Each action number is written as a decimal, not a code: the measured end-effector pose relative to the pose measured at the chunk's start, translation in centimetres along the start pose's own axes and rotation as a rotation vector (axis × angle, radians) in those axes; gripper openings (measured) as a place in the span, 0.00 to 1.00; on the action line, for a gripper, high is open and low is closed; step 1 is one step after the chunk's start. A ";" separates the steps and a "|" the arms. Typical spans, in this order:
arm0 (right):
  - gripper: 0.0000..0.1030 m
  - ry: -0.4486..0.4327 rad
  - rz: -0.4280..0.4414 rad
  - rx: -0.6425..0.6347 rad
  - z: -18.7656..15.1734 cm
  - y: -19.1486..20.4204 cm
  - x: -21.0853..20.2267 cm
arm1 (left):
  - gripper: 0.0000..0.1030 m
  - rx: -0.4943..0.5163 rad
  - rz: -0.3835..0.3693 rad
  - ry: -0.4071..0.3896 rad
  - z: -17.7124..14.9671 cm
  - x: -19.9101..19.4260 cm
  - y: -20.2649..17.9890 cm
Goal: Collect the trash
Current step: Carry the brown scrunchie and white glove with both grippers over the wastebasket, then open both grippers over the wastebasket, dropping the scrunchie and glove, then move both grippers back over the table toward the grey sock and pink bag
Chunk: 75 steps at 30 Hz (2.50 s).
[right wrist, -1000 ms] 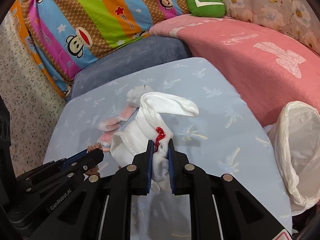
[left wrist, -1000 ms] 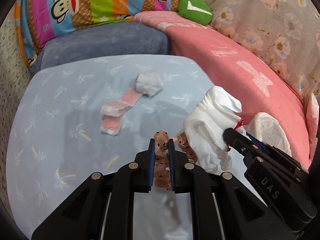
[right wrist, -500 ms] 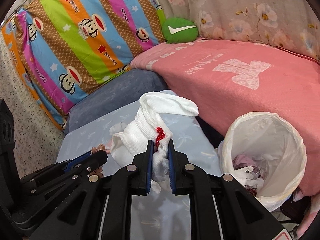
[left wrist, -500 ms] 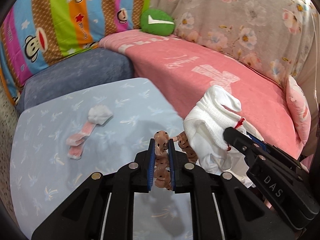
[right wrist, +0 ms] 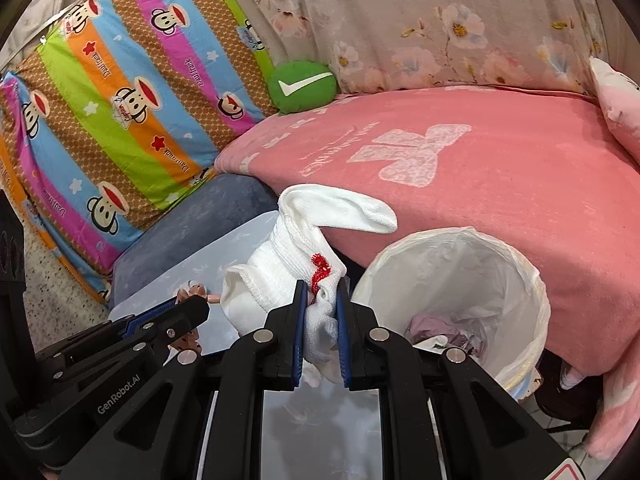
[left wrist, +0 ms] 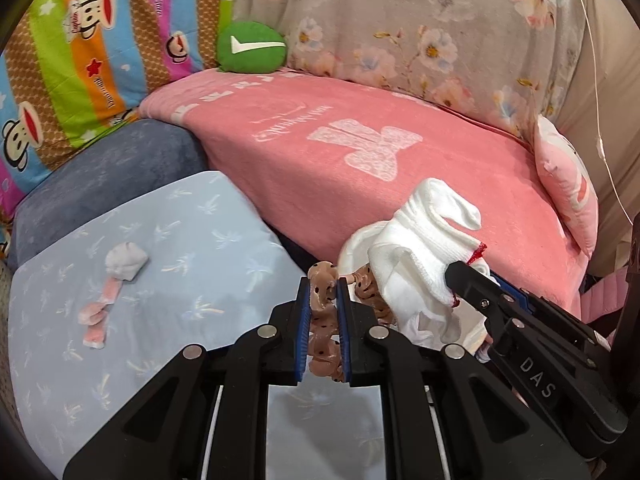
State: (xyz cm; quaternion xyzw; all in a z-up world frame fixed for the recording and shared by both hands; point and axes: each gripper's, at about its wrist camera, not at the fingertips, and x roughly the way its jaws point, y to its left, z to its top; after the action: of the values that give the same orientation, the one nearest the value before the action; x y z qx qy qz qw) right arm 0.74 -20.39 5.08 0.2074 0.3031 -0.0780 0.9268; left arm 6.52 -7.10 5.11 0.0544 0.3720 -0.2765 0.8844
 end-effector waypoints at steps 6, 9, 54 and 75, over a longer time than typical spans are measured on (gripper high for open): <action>0.14 -0.003 -0.040 0.056 0.0 -3.4 -0.5 | 0.12 0.038 -0.036 0.022 0.4 1.3 -2.7; 0.14 -0.005 -0.059 0.079 -0.1 -5.1 -0.7 | 0.12 0.055 -0.054 0.029 0.7 2.0 -3.9; 0.40 0.063 -0.032 -0.017 -1.3 -1.3 2.1 | 0.78 -0.134 0.117 -0.009 -0.6 1.6 4.3; 0.54 0.126 0.036 -0.181 -3.2 10.2 5.7 | 0.86 -0.325 0.235 -0.018 -3.9 -1.0 14.8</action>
State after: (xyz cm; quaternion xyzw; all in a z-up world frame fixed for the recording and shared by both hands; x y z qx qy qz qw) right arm 6.35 -9.96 2.83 0.1327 0.3626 -0.0203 0.9222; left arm 11.39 6.99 1.38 -0.0484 0.3949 -0.1085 0.9110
